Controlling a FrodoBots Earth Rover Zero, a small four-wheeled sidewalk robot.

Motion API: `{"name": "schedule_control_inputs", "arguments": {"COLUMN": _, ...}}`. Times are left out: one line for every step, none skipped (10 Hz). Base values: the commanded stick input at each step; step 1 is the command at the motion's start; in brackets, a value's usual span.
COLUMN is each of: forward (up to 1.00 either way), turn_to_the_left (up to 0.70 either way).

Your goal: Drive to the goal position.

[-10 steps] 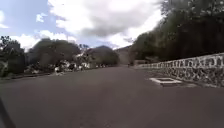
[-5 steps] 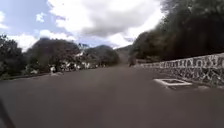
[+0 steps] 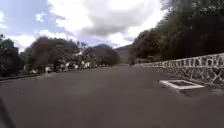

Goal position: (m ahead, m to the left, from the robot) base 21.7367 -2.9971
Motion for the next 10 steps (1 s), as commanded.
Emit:
{"name": "schedule_control_inputs", "arguments": {"forward": 1.00, "turn_to_the_left": 0.00}}
{"name": "schedule_control_inputs", "arguments": {"forward": 1.00, "turn_to_the_left": 0.00}}
{"name": "schedule_control_inputs", "arguments": {"forward": 1.00, "turn_to_the_left": 0.00}}
{"name": "schedule_control_inputs", "arguments": {"forward": 1.00, "turn_to_the_left": 0.00}}
{"name": "schedule_control_inputs", "arguments": {"forward": 1.00, "turn_to_the_left": 0.00}}
{"name": "schedule_control_inputs", "arguments": {"forward": 1.00, "turn_to_the_left": 0.00}}
{"name": "schedule_control_inputs", "arguments": {"forward": 1.00, "turn_to_the_left": 0.00}}
{"name": "schedule_control_inputs", "arguments": {"forward": 1.00, "turn_to_the_left": 0.00}}
{"name": "schedule_control_inputs", "arguments": {"forward": 1.00, "turn_to_the_left": 0.00}}
{"name": "schedule_control_inputs", "arguments": {"forward": 1.00, "turn_to_the_left": 0.00}}
